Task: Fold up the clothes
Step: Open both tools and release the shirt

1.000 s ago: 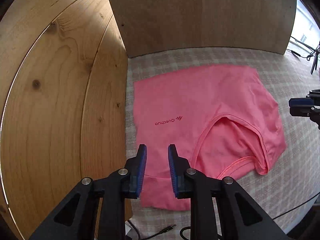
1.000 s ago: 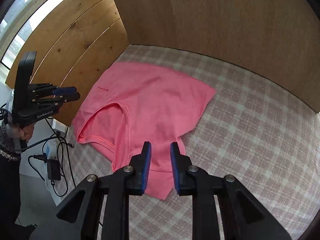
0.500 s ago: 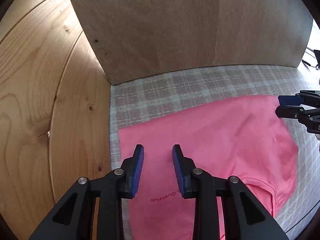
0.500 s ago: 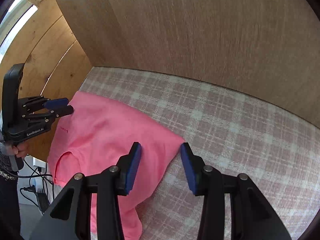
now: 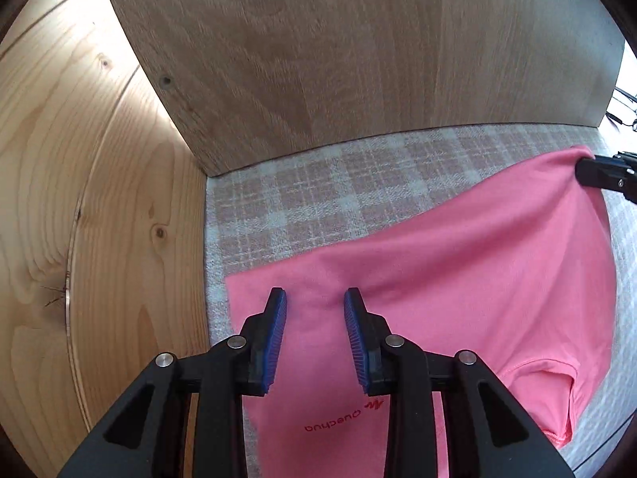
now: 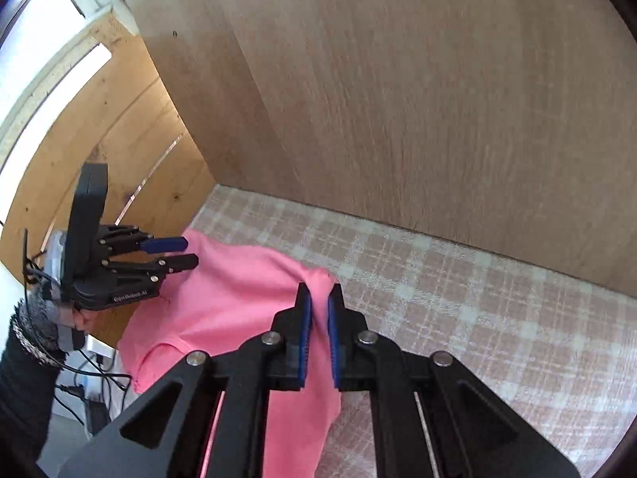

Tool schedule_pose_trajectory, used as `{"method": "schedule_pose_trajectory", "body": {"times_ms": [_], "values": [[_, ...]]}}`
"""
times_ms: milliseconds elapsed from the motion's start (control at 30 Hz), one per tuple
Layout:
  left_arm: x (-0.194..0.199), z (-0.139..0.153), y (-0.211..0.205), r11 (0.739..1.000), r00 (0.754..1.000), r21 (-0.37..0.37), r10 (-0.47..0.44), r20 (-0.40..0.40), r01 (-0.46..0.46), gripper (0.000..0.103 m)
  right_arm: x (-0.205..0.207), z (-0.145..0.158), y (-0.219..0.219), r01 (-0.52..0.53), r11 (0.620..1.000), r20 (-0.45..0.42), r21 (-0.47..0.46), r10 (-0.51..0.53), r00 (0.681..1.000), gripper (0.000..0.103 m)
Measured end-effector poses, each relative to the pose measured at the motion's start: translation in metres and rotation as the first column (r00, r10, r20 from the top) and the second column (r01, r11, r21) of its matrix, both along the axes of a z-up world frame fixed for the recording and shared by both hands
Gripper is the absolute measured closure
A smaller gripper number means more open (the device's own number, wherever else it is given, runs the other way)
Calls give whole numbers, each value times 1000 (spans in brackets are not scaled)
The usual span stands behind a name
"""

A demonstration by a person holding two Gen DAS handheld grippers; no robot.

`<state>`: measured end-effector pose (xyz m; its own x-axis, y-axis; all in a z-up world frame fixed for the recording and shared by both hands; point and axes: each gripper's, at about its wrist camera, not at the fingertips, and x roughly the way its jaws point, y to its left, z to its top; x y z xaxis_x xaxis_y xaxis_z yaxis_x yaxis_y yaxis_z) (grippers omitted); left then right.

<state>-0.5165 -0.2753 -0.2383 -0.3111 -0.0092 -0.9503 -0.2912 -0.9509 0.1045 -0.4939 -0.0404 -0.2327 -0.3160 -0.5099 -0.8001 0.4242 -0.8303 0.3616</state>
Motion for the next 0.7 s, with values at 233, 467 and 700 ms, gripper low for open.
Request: {"method": "schedule_pose_trajectory", "body": {"times_ms": [233,467,700], "values": [[36,52,-11,1000,992,-1,26,-126,-26,74,27,21,18,58,997,-24,42,-57,998,76],[110,41,-8,993,997,104,62,-43,-58,75,112,-1,-25,-141,985,-4,97,142,990,76],[142,29,5,996,998,63,67,-19,-66,75,157,14,-26,-203,949,-77,240,227,971,76]]}}
